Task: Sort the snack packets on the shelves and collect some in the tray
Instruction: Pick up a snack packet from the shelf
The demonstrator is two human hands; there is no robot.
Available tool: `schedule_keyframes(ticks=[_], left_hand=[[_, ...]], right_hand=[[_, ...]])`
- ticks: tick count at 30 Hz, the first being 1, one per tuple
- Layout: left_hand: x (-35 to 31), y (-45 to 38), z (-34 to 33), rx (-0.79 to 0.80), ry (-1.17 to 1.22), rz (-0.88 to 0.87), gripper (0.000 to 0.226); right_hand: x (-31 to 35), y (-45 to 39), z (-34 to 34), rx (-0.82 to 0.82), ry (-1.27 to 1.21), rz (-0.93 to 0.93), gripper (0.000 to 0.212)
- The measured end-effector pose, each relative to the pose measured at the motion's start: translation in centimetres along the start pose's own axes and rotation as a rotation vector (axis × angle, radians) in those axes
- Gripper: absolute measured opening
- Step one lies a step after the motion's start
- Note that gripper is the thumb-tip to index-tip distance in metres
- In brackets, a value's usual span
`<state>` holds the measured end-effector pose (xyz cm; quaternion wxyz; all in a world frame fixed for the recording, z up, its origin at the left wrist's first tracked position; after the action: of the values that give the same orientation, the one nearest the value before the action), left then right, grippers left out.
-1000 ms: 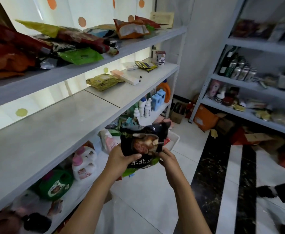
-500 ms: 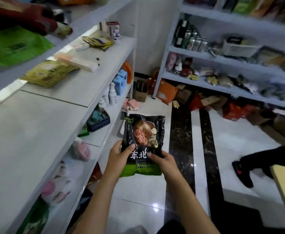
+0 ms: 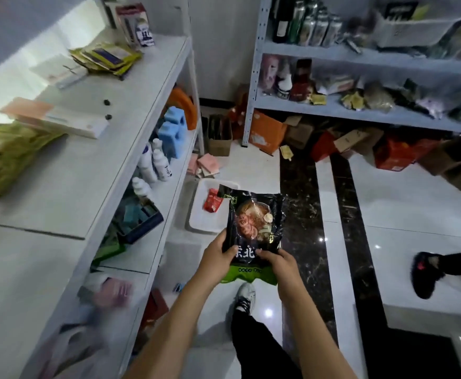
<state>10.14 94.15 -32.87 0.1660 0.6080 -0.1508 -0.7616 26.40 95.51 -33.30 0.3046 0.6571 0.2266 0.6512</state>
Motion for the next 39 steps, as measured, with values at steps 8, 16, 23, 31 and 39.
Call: schedule_keyframes(ticks=[8, 16, 23, 31, 39], left_hand=[[-4.5, -15.4, 0.0, -0.051, 0.173, 0.143, 0.042], [-4.4, -27.8, 4.9, -0.049, 0.247, 0.256, 0.037], [-1.5, -39.6, 7.7, -0.010, 0.229, 0.431, 0.041], [4.6, -54.8, 10.1, -0.005, 0.147, 0.594, 0.051], [18.0, -63.6, 7.8, -0.084, 0.051, 0.697, 0.043]], right_hand=[[10.2, -13.3, -2.2, -0.013, 0.036, -0.021, 0.013], [15.3, -22.8, -8.8, 0.001, 0.100, -0.084, 0.012], [17.2, -33.2, -14.4, -0.090, 0.278, -0.058, 0.022], [13.6, -48.6, -20.6, -0.063, 0.360, -0.120, 0.025], [3.7, -61.4, -23.9, 0.019, 0.384, -0.303, 0.021]])
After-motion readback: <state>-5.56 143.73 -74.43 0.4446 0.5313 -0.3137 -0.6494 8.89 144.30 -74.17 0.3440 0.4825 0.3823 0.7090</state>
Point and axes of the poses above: each hand's wrist, its own y-axis away from the middle knuckle, its own z-axis out of the back of the hand, x = y × z, the point moved 1 cm from there along -y, towards the middle knuckle, and after that the axes turned 3 degrees about y, right-handed, at the moved point
